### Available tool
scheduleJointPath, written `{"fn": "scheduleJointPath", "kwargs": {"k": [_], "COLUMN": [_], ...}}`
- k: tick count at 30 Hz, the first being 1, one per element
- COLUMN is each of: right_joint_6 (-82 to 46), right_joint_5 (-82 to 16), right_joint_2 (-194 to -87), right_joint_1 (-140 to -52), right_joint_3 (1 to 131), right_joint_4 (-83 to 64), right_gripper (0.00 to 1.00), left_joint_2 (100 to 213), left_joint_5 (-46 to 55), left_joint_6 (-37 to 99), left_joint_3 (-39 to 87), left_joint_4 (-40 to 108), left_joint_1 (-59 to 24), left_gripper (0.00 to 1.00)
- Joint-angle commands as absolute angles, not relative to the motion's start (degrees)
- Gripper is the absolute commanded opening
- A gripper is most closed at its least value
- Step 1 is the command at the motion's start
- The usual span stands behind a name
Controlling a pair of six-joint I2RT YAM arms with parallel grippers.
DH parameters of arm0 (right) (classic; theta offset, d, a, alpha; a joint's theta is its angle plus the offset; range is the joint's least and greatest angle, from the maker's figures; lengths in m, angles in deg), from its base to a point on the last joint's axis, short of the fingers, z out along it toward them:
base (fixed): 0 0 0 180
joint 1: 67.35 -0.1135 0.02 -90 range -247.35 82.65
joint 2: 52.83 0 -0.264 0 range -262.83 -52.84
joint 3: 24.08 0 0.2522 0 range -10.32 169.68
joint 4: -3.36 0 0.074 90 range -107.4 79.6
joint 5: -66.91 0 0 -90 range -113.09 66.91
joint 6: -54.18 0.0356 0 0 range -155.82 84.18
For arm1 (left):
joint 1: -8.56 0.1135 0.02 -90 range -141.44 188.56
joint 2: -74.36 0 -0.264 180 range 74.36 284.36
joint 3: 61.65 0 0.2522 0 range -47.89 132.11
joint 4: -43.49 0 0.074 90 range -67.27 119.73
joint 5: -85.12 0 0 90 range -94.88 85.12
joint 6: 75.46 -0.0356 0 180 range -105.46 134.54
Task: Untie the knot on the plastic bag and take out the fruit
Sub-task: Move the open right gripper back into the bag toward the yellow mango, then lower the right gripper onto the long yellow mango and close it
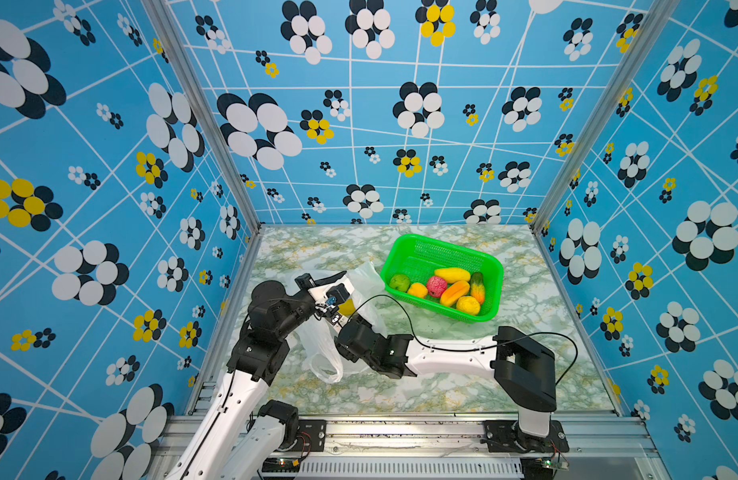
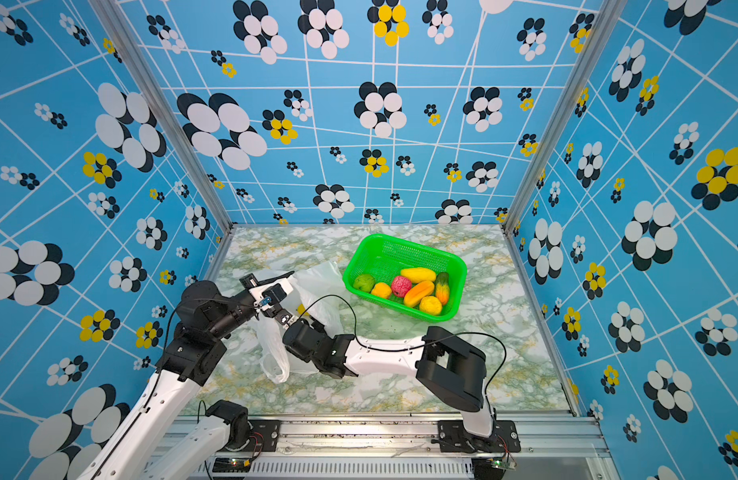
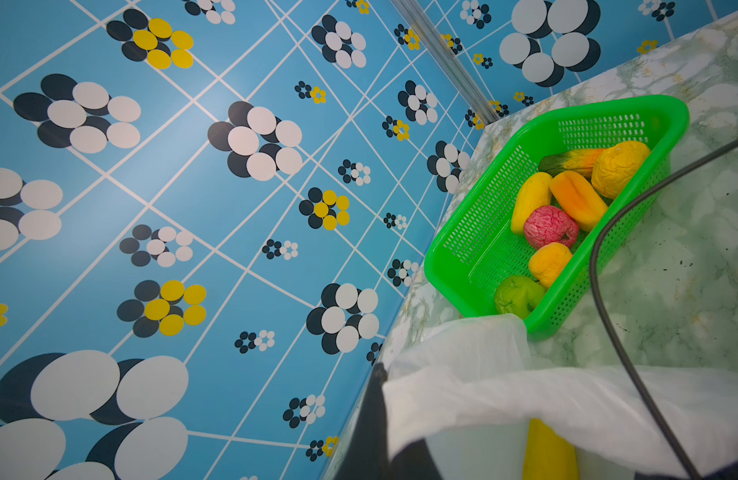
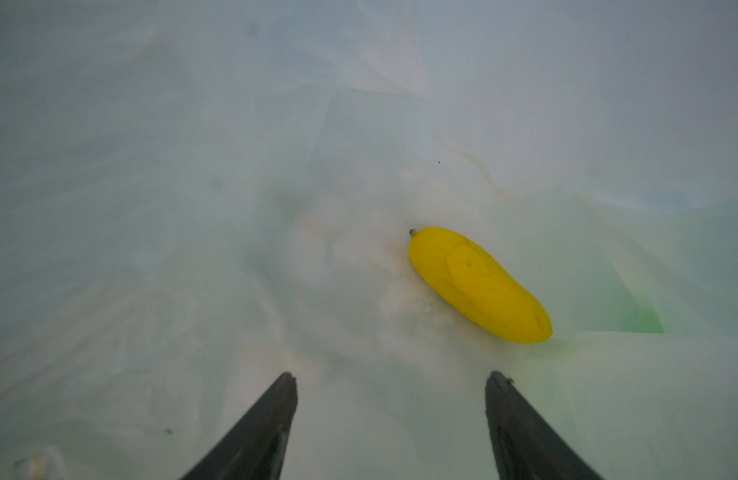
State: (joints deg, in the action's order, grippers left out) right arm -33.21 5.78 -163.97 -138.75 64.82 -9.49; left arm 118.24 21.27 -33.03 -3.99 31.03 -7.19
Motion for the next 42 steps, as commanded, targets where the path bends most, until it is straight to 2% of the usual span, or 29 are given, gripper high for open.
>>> {"fn": "scheduleJointPath", "kwargs": {"k": [1, 5, 8, 13, 16, 23, 32, 42], "right_joint_6": [-29.78, -27.15, -24.32, -29.09, -31.16, -33.36, -32.23, -30.84], "right_joint_5": [8.38, 9.79, 9.77, 13.51, 17.78, 20.47, 18.25, 17.78], "right_joint_2": [-165.73, -169.24, -174.13, -181.44, -186.76, -195.56, -197.05, -203.15], "right_joint_1": [-138.04, -137.06, -135.09, -134.34, -134.06, -132.27, -128.87, -126.58], "right_joint_3": [67.78, 73.6, 83.03, 88.7, 94.78, 108.47, 110.95, 121.6], "right_joint_4": [-15.07, -20.33, -29.11, -27.7, -30.13, -38.87, -43.14, -50.67], "right_gripper": [0.8, 0.95, 0.96, 0.99, 0.99, 0.99, 0.99, 0.9], "left_joint_2": [117.34, 117.17, 116.9, 116.38, 116.22, 115.15, 115.06, 114.97], "left_joint_5": [22.72, 22.98, 22.9, 23.23, 24.33, 28.44, 29.91, 30.51], "left_joint_6": [-32.53, -32.39, -32.64, -33.58, -33.62, -34.12, -34.59, -34.7], "left_joint_3": [-4.21, -4.12, -4.3, -4.38, -4.22, -4.64, -4.75, -4.88], "left_joint_4": [31.6, 31.51, 31.28, 30.95, 30.79, 31.14, 31.03, 31.03], "left_joint_1": [-6.89, -6.91, -7.2, -7.53, -7.52, -7.61, -7.61, -7.68], "left_gripper": [0.0, 0.0, 0.0, 0.0, 0.0, 0.0, 0.0, 0.0]}}
